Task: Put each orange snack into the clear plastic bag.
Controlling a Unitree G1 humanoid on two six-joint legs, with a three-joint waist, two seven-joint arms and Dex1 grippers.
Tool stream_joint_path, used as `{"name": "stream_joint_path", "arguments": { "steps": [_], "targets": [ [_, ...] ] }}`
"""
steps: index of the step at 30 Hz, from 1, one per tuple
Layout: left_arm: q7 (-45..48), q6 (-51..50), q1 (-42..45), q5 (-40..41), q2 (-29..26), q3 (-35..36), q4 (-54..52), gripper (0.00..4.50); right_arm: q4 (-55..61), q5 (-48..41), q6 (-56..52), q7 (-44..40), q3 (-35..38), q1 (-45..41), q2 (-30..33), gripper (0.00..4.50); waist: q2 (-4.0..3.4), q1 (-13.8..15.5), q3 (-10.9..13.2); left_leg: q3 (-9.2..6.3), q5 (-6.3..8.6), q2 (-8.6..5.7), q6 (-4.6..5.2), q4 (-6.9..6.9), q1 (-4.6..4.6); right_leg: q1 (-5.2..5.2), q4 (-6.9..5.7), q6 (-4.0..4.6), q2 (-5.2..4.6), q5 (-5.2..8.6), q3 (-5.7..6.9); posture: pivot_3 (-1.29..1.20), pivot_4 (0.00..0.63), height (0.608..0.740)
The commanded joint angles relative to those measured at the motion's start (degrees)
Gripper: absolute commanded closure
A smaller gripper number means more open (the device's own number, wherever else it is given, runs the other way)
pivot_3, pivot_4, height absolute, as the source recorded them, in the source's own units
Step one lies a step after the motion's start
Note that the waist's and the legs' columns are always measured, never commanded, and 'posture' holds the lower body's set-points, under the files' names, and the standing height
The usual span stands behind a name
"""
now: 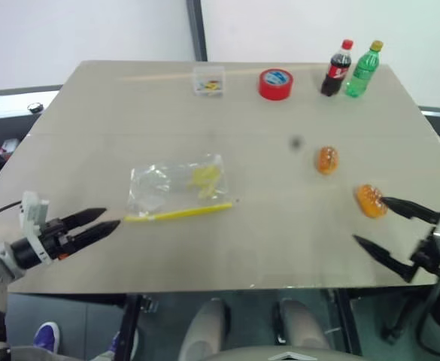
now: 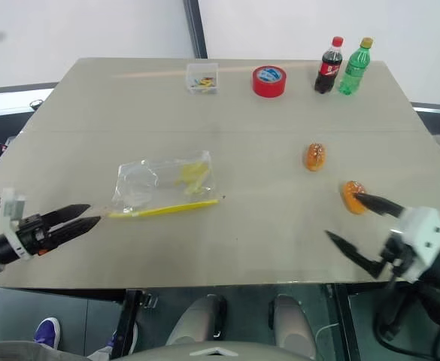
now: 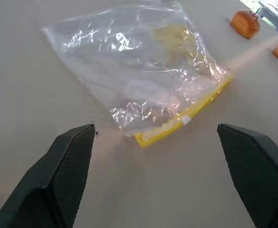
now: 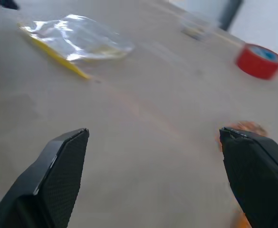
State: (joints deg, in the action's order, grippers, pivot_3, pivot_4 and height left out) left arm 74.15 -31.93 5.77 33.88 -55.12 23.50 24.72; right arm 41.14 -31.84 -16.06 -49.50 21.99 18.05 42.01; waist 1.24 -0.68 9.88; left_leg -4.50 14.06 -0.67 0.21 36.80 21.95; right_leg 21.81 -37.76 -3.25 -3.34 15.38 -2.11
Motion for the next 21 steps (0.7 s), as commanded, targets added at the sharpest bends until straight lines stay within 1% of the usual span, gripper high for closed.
{"name": "stream_joint_path", "arguments": {
  "steps": [1,4,7,9,11,17,21],
  "targets": [
    [0.2,-10.8,6.7,0.3,-4.2,-2.6,4.7,0.12,3.6,-0.5,-2.8,1.8,-5.9,-5.8,1.3,0.00,0.00,0.1,0.0,-0.04,0.00,-0.04,0.00,0.01,0.04,0.03,0.00,0.00,0.13,0.00,0.11,0.00,0.150,0.740],
    [-0.3,-16.6,14.3,-0.3,-4.3,-4.6,11.8,0.12,4.8,0.4,-3.3,2.6,-10.3,-9.1,0.9,0.00,0.00,0.1,0.0,-0.17,0.00,-0.16,0.00,0.08,0.16,0.06,-0.03,-0.03,0.23,0.00,0.27,0.00,0.150,0.740],
    [0.7,-18.8,19.4,-2.6,-3.4,-8.1,16.7,0.12,5.2,1.2,-3.2,3.1,-11.8,-9.6,0.8,0.00,0.02,-0.1,0.0,-0.26,0.00,-0.21,0.00,0.10,0.25,0.12,-0.06,-0.05,0.24,0.00,0.37,0.00,0.150,0.740],
    [1.4,-19.4,22.5,-4.0,-2.4,-10.3,19.8,0.12,5.2,1.2,-3.2,3.2,-11.8,-9.5,0.9,0.00,0.02,-0.2,0.0,-0.28,0.00,-0.23,0.00,0.18,0.54,0.38,-0.14,-0.05,0.25,0.00,0.38,0.00,0.150,0.740],
    [3.1,-21.7,26.6,-5.5,-0.2,-13.5,23.8,0.12,5.7,1.6,-3.0,3.0,-11.5,-8.5,1.2,0.00,0.02,-0.2,0.0,-0.29,0.00,-0.21,0.00,0.35,0.81,0.60,-0.25,-0.04,0.27,0.00,0.39,0.00,0.150,0.740],
    [9.6,-23.7,34.1,-9.4,5.0,-19.9,30.9,0.12,8.1,2.1,-3.4,3.9,-9.9,-5.3,1.2,0.00,-0.08,0.1,0.0,-0.31,-0.01,-0.52,0.00,0.54,0.75,0.37,-0.29,-0.06,0.24,-0.01,0.59,0.00,0.150,0.740],
    [13.1,-23.8,36.9,-10.7,8.7,-21.5,34.1,0.12,10.3,2.7,-3.6,5.2,-8.8,-2.5,1.1,0.00,-0.12,0.1,-0.1,-0.36,-0.01,-0.57,0.00,0.62,0.74,0.27,-0.30,-0.07,0.23,0.00,0.68,0.00,0.150,0.740]
  ]
}}
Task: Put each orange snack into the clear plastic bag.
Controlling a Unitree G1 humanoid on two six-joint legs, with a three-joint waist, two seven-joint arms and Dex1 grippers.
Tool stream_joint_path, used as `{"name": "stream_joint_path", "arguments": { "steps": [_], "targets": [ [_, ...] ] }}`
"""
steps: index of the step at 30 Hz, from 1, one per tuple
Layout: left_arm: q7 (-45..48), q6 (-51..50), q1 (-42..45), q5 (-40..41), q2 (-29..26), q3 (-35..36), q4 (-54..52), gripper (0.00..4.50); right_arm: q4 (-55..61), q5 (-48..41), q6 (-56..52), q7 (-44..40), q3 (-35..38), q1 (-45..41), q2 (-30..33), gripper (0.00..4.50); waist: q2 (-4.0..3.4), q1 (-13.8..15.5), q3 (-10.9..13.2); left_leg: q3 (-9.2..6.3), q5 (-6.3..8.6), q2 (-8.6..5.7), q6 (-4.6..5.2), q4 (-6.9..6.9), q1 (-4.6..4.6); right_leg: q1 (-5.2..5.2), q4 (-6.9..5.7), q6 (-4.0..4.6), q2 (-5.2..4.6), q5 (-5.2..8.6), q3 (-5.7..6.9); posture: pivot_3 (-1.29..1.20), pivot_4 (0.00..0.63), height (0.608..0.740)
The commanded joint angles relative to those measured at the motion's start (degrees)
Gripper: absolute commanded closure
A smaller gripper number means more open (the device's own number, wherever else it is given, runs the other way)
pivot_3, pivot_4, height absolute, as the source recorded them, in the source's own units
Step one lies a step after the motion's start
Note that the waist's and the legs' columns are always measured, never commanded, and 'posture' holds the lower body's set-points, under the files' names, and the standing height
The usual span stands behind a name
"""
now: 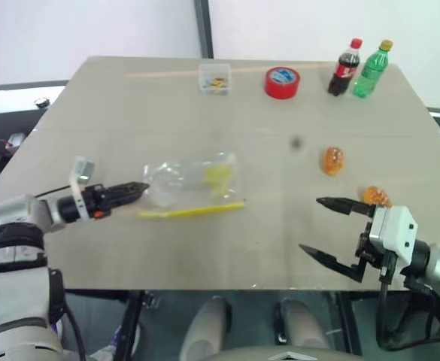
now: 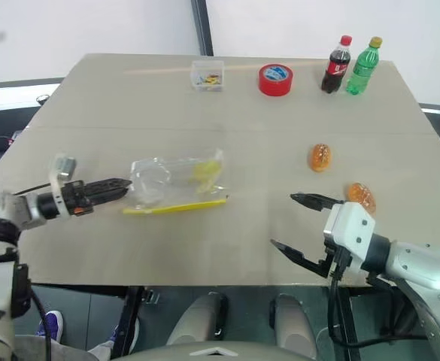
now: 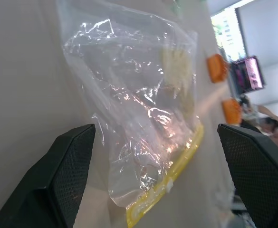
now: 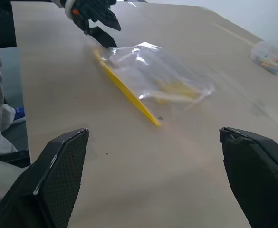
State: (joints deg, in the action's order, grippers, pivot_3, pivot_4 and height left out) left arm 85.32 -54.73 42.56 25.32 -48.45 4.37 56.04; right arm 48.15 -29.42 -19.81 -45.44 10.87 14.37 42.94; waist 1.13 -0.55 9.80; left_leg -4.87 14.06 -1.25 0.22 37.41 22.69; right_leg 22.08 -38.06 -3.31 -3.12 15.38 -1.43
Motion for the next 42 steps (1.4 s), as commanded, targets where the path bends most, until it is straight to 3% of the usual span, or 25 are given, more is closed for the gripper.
{"name": "stream_joint_path", "arguments": {
  "steps": [1,4,10,15,23,29,34,42],
  "targets": [
    [3.2,-0.7,0.1,-2.5,2.6,-2.9,3.0,0.12,3.8,0.4,0.1,1.5,2.6,1.9,0.1,0.00,-0.02,-0.1,0.0,-0.04,0.00,0.00,0.00,0.00,0.00,0.00,-0.01,0.00,0.00,0.00,-0.01,0.00,0.150,0.740],
    [6.9,-2.4,0.3,-2.2,3.3,-3.9,3.5,0.12,5.3,0.6,-0.2,2.6,3.1,3.3,0.1,0.00,-0.08,-0.3,-0.1,-0.08,0.00,0.00,0.00,0.00,-0.01,0.00,-0.02,0.00,0.00,0.00,-0.03,0.00,0.150,0.740],
    [7.2,-5.0,2.8,-5.8,-0.4,-10.1,3.8,0.12,7.1,0.6,-1.1,4.4,4.0,4.4,-0.1,0.00,-0.07,-0.6,-0.1,-0.20,0.00,0.02,0.00,0.00,-0.05,0.00,-0.04,-0.01,0.01,0.00,-0.06,0.00,0.150,0.740],
    [7.2,-9.3,7.0,-6.6,-2.8,-14.1,2.4,0.12,7.0,3.4,-0.4,6.3,0.8,4.5,-1.6,0.00,-0.07,-0.9,-0.1,-0.18,0.00,0.04,0.00,0.00,-0.11,0.00,-0.13,0.00,0.06,0.01,-0.08,0.00,0.150,0.740],
    [7.2,-17.1,4.1,-4.4,-4.5,-23.7,-10.3,0.12,5.8,7.3,0.8,8.1,-4.5,3.3,-3.9,0.00,-0.09,-1.4,-0.1,-0.17,0.00,0.08,0.00,0.01,-0.11,0.01,-0.16,-0.02,0.01,0.02,-0.14,0.00,0.150,0.740],
    [7.0,-21.2,5.3,-1.8,-1.4,-23.1,-10.2,0.12,5.5,8.5,1.8,8.1,-5.2,3.9,-4.8,0.00,-0.09,-1.1,-0.1,-0.19,0.00,0.03,0.01,0.01,-0.11,0.01,-0.15,-0.04,0.01,0.03,-0.11,0.00,0.150,0.740],
    [1.7,-22.3,5.4,-0.9,3.5,-16.2,-3.9,0.12,6.6,9.0,1.6,8.5,-3.9,5.2,-5.2,0.00,-0.14,-0.3,-0.2,-0.20,0.00,-0.02,0.01,0.04,-0.11,0.00,-0.16,-0.04,0.01,0.03,-0.10,0.00,0.150,0.740],
    [-4.4,-25.1,3.7,0.0,3.1,-9.8,-5.3,0.12,8.0,9.1,1.3,9.5,-2.8,7.1,-5.4,0.00,-0.19,-0.2,-0.2,-0.23,-0.01,-0.03,0.01,0.08,-0.20,-0.02,-0.35,-0.04,0.00,0.04,-0.10,0.00,0.150,0.740]
  ]
}}
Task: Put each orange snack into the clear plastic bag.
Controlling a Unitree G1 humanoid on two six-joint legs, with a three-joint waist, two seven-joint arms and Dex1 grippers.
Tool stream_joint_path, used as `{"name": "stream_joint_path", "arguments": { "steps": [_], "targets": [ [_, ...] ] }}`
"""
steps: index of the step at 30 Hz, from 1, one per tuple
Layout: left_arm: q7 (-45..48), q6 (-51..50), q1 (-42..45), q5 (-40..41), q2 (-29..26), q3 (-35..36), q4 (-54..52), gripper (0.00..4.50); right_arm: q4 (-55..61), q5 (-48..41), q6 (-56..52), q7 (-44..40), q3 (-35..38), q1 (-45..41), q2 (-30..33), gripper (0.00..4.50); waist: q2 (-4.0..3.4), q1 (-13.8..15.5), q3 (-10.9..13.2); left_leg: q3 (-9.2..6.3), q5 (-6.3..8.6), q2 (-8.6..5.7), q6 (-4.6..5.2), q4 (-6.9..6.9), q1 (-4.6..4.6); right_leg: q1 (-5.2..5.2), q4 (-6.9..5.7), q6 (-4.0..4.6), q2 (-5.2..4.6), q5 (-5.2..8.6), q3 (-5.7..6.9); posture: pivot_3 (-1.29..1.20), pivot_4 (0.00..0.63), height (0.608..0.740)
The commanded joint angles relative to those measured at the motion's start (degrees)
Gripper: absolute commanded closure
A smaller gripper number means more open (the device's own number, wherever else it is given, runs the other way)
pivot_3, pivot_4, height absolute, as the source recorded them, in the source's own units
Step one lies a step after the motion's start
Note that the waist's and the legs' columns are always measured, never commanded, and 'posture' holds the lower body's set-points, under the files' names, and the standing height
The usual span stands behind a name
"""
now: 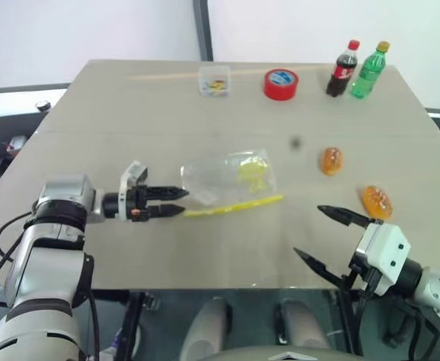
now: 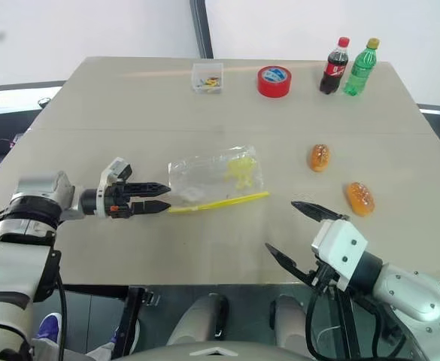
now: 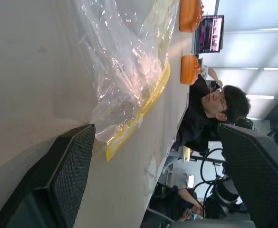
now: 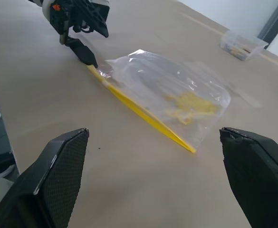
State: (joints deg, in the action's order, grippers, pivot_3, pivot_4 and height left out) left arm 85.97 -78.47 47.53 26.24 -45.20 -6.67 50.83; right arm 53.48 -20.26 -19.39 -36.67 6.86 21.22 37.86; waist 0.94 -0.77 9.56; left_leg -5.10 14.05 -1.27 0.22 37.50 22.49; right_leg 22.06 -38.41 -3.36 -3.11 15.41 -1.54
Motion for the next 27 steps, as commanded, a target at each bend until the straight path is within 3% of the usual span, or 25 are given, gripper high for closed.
{"name": "stream_joint_path", "arguments": {
  "steps": [1,11,16,27],
  "targets": [
    [-5.7,-2.2,-1.3,-0.6,-0.6,1.8,-1.1,0.12,2.7,-0.1,0.8,0.8,1.2,0.2,-0.4,0.00,0.00,0.0,0.0,0.00,0.00,0.00,0.00,0.00,-0.04,0.00,-0.06,0.00,0.00,0.01,-0.01,0.00,0.150,0.740],
    [-14.8,-8.3,-0.8,2.2,-1.5,6.1,-8.6,0.12,1.4,1.1,1.4,1.6,-1.8,-1.7,-1.4,0.00,0.01,-0.2,0.0,0.03,-0.02,0.05,-0.02,0.03,-0.13,0.02,-0.27,-0.06,0.03,0.05,-0.09,0.00,0.150,0.740],
    [-17.7,-7.8,0.0,2.2,-2.0,7.2,-7.1,0.12,0.8,2.5,2.0,1.8,-3.4,-1.8,-2.4,0.00,0.01,-0.2,0.0,0.04,-0.02,0.04,-0.03,0.03,-0.13,0.02,-0.26,0.00,0.02,0.01,-0.09,0.00,0.150,0.740],
    [-21.2,-8.1,0.4,4.6,2.4,9.8,-5.9,0.12,1.3,3.2,2.0,2.0,-3.2,-1.5,-2.8,0.00,0.02,0.1,0.0,0.03,-0.03,0.01,-0.04,0.03,-0.13,0.02,-0.27,0.00,-0.01,0.02,-0.08,0.00,0.150,0.740]
  ]
}}
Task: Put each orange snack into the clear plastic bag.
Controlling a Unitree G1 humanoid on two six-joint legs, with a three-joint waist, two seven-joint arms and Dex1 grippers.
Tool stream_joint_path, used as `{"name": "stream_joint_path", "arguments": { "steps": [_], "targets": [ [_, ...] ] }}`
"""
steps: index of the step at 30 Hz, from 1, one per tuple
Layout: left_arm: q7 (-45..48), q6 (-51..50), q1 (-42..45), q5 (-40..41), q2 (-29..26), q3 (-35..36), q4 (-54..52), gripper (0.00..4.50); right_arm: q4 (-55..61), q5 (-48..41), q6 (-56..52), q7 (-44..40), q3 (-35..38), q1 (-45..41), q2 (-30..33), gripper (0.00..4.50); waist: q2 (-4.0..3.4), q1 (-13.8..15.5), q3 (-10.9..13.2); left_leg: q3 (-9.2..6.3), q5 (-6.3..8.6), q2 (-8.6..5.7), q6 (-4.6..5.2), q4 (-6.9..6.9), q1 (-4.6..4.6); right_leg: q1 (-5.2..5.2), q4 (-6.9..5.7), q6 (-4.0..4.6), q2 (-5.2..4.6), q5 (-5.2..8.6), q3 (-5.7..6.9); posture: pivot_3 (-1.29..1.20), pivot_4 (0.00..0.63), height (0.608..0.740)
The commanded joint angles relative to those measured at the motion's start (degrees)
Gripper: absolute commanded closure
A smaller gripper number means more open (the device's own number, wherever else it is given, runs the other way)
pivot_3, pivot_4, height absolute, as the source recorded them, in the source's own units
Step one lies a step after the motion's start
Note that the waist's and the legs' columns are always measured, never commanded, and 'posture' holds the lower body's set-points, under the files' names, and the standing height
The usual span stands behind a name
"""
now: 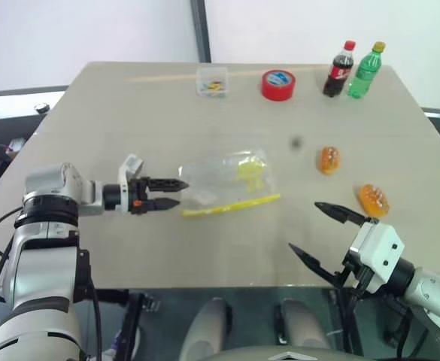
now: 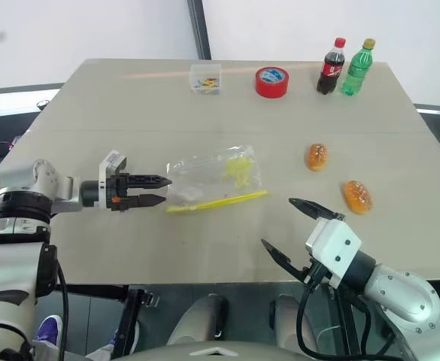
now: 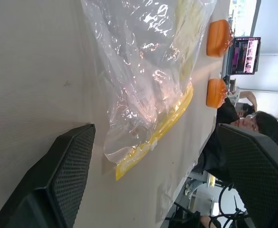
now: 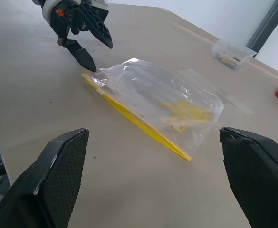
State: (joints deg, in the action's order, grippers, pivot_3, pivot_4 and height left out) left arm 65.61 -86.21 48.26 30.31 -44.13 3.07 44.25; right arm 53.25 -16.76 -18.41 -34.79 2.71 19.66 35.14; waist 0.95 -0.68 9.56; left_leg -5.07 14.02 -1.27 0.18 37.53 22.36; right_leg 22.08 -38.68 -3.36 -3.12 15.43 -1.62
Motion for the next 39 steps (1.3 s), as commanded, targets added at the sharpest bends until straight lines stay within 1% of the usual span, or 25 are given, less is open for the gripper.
{"name": "stream_joint_path", "arguments": {
  "steps": [1,9,13,15,21,23,27,30,34,35,37,38,39],
  "targets": [
    [-0.7,-0.3,-0.4,0.8,1.7,0.3,1.2,0.12,1.5,-0.4,0.9,0.2,1.1,0.1,0.0,0.00,0.00,0.1,0.0,0.00,0.00,0.00,0.00,0.01,0.01,0.00,0.01,0.00,-0.01,0.00,0.00,0.00,0.150,0.740],
    [3.5,3.5,0.0,1.3,6.4,0.6,8.3,0.12,2.0,-0.8,0.2,0.0,2.1,-0.3,0.7,0.00,0.01,0.1,0.0,0.00,0.00,-0.07,0.00,0.03,0.03,-0.01,0.03,0.00,-0.03,0.00,0.01,0.00,0.150,0.740],
    [2.6,4.7,1.5,1.0,9.1,1.8,10.8,0.12,2.2,-0.4,0.1,0.2,2.4,0.0,0.9,0.00,-0.01,0.1,0.0,-0.01,0.00,-0.08,0.00,0.03,0.02,-0.02,0.03,-0.01,-0.03,0.00,0.02,0.00,0.150,0.740],
    [1.9,4.2,1.8,1.1,10.6,2.0,10.2,0.12,2.4,-0.3,0.0,0.5,2.3,0.0,0.8,0.00,-0.03,0.2,-0.1,-0.02,0.00,-0.10,0.00,0.03,0.03,-0.03,0.03,-0.01,-0.04,0.00,0.03,0.00,0.150,0.740],
    [-6.5,2.8,0.8,1.9,15.1,7.8,5.7,0.12,2.5,1.1,0.0,1.4,1.5,-0.1,0.6,0.00,-0.05,0.2,-0.1,-0.04,0.00,-0.10,0.00,0.06,0.02,-0.06,0.03,-0.03,-0.06,0.01,0.03,0.00,0.150,0.740],
    [-11.3,1.1,0.9,3.0,17.2,12.8,4.5,0.12,2.8,2.2,-0.3,2.3,1.2,-0.2,0.6,0.00,-0.05,0.2,-0.1,-0.07,0.00,-0.09,0.00,0.07,0.02,-0.07,0.02,-0.02,-0.07,0.01,0.05,0.00,0.150,0.740],
    [-20.2,-0.7,-0.4,4.0,21.0,20.3,0.3,0.12,2.7,3.2,-0.4,2.7,0.2,-0.5,0.4,0.00,-0.05,0.1,-0.1,-0.06,0.00,-0.08,-0.01,0.10,0.02,-0.07,0.02,-0.03,-0.09,0.01,0.03,0.00,0.150,0.740],
    [-26.6,-1.7,-1.2,4.2,24.4,25.5,-2.0,0.94,2.5,3.4,-0.7,2.8,-0.2,-1.1,0.4,0.00,-0.05,0.1,-0.1,-0.08,-0.01,-0.05,-0.01,0.10,0.02,-0.06,0.01,-0.03,-0.10,0.00,0.04,0.00,0.150,0.740],
    [-33.6,-2.8,-2.2,4.5,28.5,30.9,-5.4,2.90,1.9,4.1,-0.8,2.8,-1.1,-2.1,0.3,0.00,-0.05,0.1,-0.2,-0.07,-0.01,-0.06,-0.02,0.11,0.02,-0.07,0.01,-0.04,-0.14,0.00,0.03,0.00,0.150,0.740],
    [-35.0,-3.5,-2.2,4.7,29.3,32.5,-6.1,3.47,1.8,4.6,-0.8,2.9,-1.4,-2.4,0.3,0.00,-0.05,0.1,-0.2,-0.07,-0.01,-0.06,-0.02,0.11,0.02,-0.07,0.01,-0.04,-0.14,0.00,0.04,0.00,0.150,0.740],
    [-37.4,-5.4,-1.8,5.2,30.4,35.9,-7.3,4.28,1.0,6.9,0.0,3.4,-2.8,-3.3,0.5,0.00,-0.10,0.2,-0.2,-0.09,-0.02,-0.06,-0.04,0.11,0.00,-0.08,0.00,-0.04,-0.14,0.00,0.05,0.00,0.150,0.740],
    [-38.4,-5.9,-1.6,5.7,30.8,37.3,-7.6,4.45,0.4,8.6,0.4,3.8,-3.8,-4.0,0.6,0.00,-0.10,0.2,-0.2,-0.08,-0.02,-0.07,-0.04,0.11,-0.05,-0.14,0.01,-0.04,-0.15,0.01,0.05,0.00,0.150,0.740],
    [-39.5,-6.2,-1.2,6.8,30.8,38.4,-7.6,4.45,-0.9,11.8,1.2,4.4,-5.5,-5.1,1.0,0.00,-0.07,0.1,-0.2,-0.08,-0.02,-0.11,-0.04,0.10,-0.21,-0.32,0.04,-0.15,-0.16,0.07,0.06,0.00,0.150,0.740]
  ]
}}
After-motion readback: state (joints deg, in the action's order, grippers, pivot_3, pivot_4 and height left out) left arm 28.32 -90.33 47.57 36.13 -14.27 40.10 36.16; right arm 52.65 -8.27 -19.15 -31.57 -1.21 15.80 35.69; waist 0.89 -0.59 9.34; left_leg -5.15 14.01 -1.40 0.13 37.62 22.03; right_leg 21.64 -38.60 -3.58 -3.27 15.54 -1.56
